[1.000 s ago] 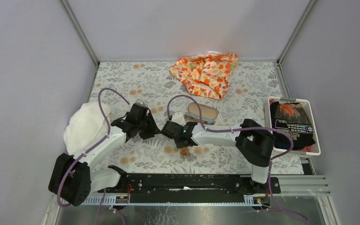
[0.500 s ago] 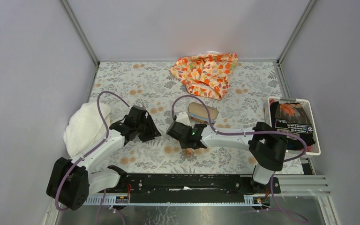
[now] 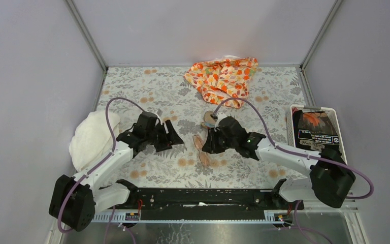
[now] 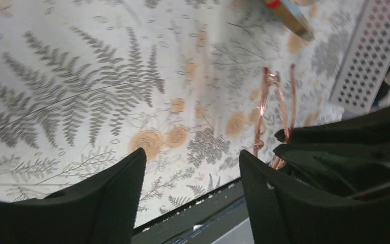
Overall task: Organize the sunglasses
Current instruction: Pick up the sunglasses from the center of the board.
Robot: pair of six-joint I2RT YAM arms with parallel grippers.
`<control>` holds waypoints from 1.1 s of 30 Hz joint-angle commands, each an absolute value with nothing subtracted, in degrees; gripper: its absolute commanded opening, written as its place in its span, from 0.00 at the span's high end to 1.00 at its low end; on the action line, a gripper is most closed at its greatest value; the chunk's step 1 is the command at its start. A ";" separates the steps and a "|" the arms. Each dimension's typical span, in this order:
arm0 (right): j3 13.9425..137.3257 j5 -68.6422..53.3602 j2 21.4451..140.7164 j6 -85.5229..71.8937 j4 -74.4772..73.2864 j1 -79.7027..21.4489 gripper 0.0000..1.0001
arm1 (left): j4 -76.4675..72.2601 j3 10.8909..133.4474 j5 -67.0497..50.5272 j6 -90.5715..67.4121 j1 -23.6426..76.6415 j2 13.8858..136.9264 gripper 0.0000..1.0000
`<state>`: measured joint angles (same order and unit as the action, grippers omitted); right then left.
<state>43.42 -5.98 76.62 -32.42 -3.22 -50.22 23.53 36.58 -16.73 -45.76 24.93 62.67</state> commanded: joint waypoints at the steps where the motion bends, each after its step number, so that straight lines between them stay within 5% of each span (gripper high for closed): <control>1: 41.40 -23.52 72.49 -33.22 6.74 -46.06 1.00 | 17.22 40.02 -26.99 -43.20 24.36 61.33 0.24; 12: 35.29 -43.34 73.79 -45.30 27.38 -34.29 1.00 | 16.98 47.69 -34.63 -37.77 24.31 59.90 0.09; 23: 33.26 -50.69 77.34 -55.28 42.98 -31.61 1.00 | 6.15 44.05 -40.95 -45.42 24.32 60.99 0.10; 33: 30.00 -52.12 76.55 -60.38 47.19 -29.54 1.00 | 10.63 48.91 -40.40 -43.05 24.35 61.50 0.11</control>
